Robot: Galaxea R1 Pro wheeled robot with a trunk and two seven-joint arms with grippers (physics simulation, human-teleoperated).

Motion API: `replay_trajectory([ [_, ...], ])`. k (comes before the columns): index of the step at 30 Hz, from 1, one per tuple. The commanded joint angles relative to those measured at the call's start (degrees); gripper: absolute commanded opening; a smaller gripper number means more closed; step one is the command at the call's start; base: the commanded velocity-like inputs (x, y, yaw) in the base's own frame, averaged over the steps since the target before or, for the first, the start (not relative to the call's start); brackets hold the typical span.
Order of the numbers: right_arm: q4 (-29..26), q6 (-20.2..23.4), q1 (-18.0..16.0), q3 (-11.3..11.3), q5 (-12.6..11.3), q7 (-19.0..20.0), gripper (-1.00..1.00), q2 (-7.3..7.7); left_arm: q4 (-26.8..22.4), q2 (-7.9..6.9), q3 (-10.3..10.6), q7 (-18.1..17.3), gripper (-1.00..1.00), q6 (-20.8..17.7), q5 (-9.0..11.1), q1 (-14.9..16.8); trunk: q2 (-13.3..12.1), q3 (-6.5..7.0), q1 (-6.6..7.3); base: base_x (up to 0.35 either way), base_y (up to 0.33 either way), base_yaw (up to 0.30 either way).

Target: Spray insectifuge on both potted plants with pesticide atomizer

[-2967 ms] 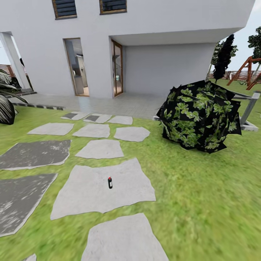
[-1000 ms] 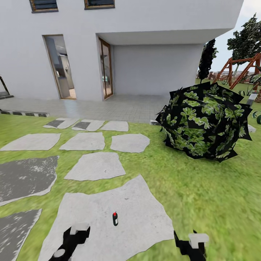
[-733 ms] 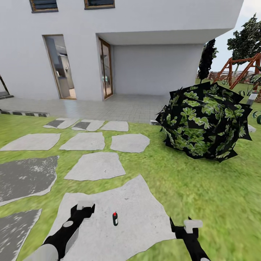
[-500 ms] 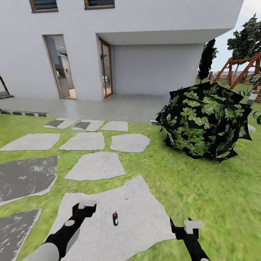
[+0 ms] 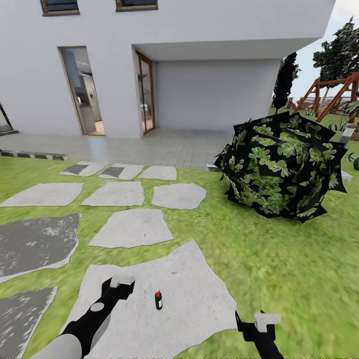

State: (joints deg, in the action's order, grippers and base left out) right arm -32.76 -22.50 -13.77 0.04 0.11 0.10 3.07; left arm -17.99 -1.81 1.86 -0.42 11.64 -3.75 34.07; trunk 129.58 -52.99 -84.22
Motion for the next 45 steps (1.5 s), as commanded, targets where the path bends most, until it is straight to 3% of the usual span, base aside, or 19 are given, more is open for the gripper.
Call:
replay_trajectory([
  [1, 0.06, -0.17, -0.03, 0.00, 0.00, 0.01, 1.00, 0.01, 0.04, -0.03, 0.17, 0.06, 1.00, 0.19, -0.37, 0.03, 0.02, -0.13, 0.01, 0.000, 0.000, 0.000],
  [24, 0.22, -0.17, -0.03, 0.05, 0.07, 0.07, 1.00, 0.01, 0.31, -0.29, -0.20, -0.02, 1.00, -0.39, 0.24, 0.03, 9.25, -6.34, -5.04, 0.000, 0.000, -0.001],
  [35, 0.24, -0.15, -0.03, 0.05, 0.07, 0.07, 1.00, 0.01, 0.30, -0.41, -0.19, -0.02, 1.00, -0.37, 0.24, 0.04, 13.66, -9.27, -7.46, 0.000, 0.000, -0.131],
  [45, 0.24, -0.14, -0.03, 0.05, 0.07, 0.08, 1.00, 0.01, 1.26, -0.46, -1.14, -0.02, 1.00, -0.10, 0.24, -0.05, 13.79, -12.27, -7.71, 0.000, 0.000, -0.180],
])
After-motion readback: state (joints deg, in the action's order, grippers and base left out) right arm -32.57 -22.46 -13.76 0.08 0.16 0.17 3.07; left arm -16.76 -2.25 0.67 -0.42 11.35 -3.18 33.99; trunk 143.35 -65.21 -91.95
